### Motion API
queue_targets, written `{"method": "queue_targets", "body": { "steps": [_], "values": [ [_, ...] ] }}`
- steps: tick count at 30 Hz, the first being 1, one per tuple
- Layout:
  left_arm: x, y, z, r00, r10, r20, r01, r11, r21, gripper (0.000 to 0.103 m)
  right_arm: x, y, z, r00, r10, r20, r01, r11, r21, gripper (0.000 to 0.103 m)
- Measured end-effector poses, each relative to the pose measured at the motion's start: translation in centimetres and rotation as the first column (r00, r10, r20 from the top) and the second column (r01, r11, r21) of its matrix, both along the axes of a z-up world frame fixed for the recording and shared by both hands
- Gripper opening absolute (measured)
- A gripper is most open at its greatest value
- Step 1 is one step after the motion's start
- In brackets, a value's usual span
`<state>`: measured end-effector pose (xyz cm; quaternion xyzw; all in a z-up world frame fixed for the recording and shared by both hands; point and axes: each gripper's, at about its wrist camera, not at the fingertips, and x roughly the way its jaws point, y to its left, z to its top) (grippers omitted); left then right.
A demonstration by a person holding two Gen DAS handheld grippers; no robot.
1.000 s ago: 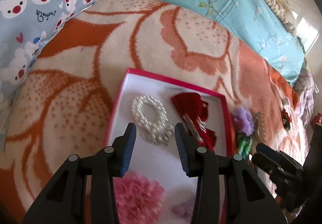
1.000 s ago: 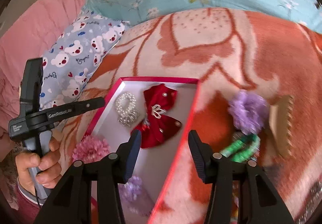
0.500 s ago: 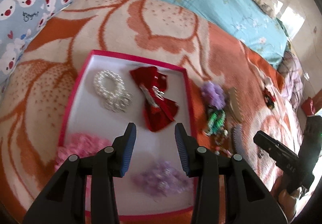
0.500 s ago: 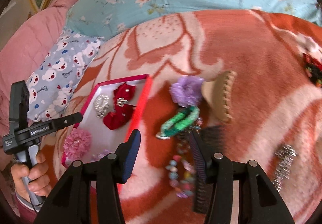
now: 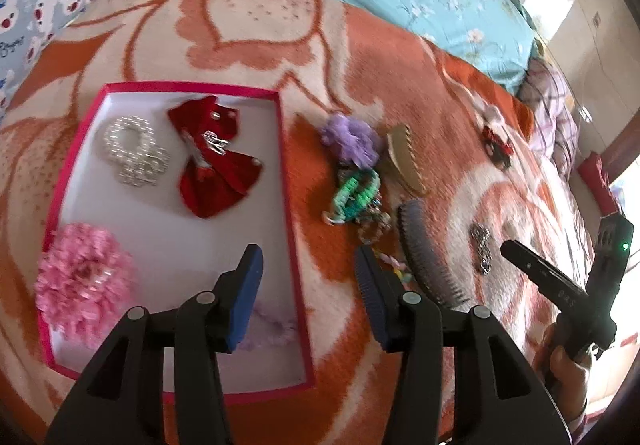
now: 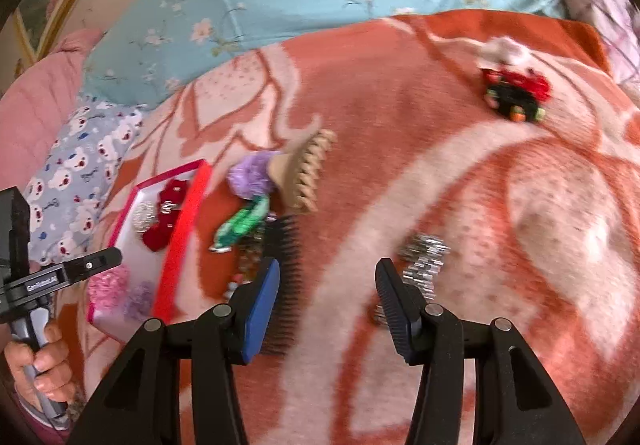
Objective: Organize jewelry
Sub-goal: 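Grasp the silver chain with the right tool while the left tool moves to the black comb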
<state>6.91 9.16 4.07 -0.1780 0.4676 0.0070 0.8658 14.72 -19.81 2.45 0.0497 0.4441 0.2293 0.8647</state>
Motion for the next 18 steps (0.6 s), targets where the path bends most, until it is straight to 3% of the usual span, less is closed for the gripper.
{"method": "queue_targets", "body": {
  "steps": [9, 18],
  "values": [
    [0.8, -3.8, -1.3, 0.996, -0.081, -0.036, 0.080, 0.997, -0.021, 0.046, 0.0, -2.7, -0.9, 0.999, -0.045, -0.011, 0.045, 0.999, -0.027, 0.052],
    [2.8, -6.7, -3.0, 0.986, -0.156, -0.063, 0.151, 0.986, -0.075, 0.046, 1.7, -1.5, -3.3, 0.999, -0.032, -0.037, 0.028, 0.995, -0.098, 0.056]
  ]
}}
